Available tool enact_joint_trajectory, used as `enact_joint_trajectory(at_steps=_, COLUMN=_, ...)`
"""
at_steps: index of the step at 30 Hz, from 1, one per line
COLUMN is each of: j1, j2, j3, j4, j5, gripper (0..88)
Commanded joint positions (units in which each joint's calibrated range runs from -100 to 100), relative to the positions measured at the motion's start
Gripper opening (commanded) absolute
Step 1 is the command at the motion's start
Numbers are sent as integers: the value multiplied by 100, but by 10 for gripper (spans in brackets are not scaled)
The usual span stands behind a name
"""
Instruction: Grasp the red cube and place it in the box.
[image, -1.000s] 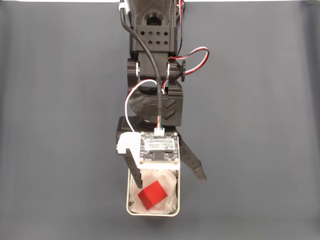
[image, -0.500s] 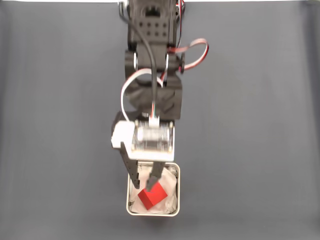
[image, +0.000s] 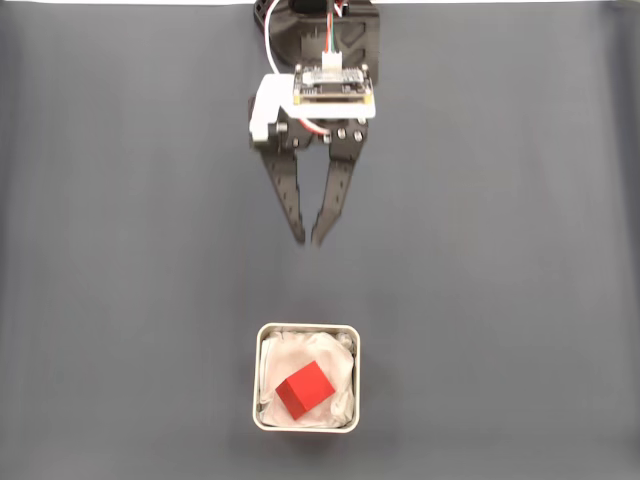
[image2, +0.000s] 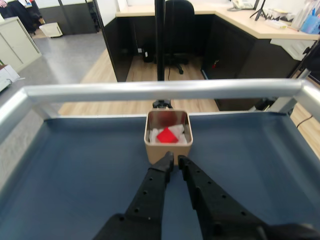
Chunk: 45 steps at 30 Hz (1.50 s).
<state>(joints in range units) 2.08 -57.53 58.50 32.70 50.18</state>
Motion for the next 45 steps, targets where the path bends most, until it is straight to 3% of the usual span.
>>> enact_joint_trajectory(at_steps=1, j1=-2, j2=-1664, j3=1814, j4=-7, j5=34, gripper=0)
enact_joint_trajectory(at_steps=9, j1=190, j2=-3328, j3=3867, j4=763, j5=29, gripper=0)
enact_joint_trajectory(at_steps=19, j1=147, j2=-4229, j3=4132, j4=3673, j5=44, gripper=0)
enact_joint_trajectory(at_steps=45, j1=140, j2=-4238, j3=4132, j4=4320, j5=-63, gripper=2)
